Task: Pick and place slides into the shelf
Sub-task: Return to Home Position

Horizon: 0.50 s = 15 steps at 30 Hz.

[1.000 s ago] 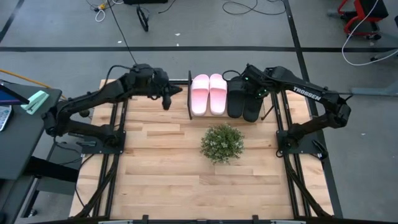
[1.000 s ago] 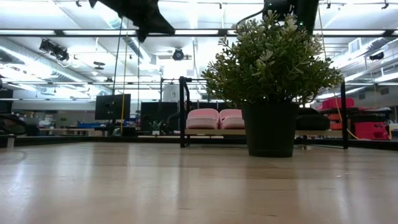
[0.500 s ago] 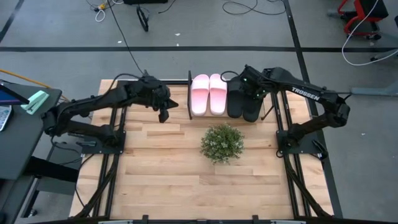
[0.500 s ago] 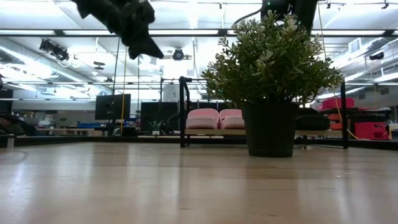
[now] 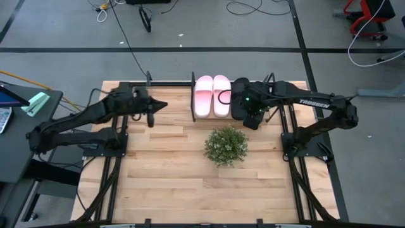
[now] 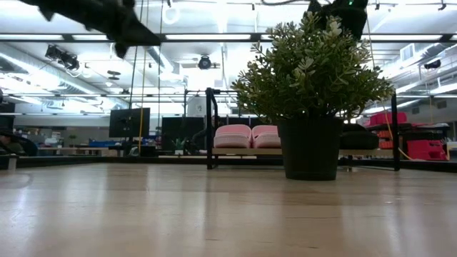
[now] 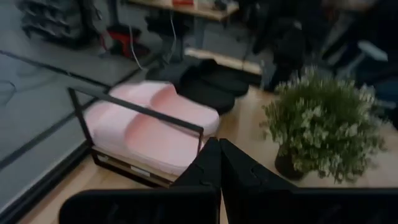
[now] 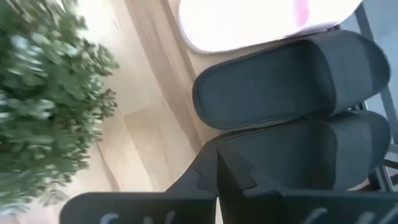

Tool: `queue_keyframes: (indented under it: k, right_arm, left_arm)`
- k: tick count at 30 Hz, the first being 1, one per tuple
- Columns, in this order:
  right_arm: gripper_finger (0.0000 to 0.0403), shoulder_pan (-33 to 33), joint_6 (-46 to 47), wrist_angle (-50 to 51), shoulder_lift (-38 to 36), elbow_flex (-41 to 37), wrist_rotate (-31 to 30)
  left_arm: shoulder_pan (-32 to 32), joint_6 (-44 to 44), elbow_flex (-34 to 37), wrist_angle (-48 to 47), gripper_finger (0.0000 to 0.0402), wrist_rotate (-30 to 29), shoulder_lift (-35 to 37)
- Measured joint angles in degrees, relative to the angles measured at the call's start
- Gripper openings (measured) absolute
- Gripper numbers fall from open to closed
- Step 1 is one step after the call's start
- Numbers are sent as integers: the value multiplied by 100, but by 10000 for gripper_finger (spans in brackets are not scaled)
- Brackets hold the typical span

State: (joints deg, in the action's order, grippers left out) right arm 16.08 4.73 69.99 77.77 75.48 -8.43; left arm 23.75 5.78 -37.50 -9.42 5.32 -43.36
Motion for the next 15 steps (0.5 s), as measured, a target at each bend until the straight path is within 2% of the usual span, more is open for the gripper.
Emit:
queue_keyframes:
  k: [9,15]
  right_arm:
    - [0,-381,860,-189,-998,0,-6]
    - [0,-477,1539,-242,-1346,0,-11]
  left_arm:
    - [17,413,883,-20,0,-370,1751]
    - [10,976,1465,8,0,-680,2891]
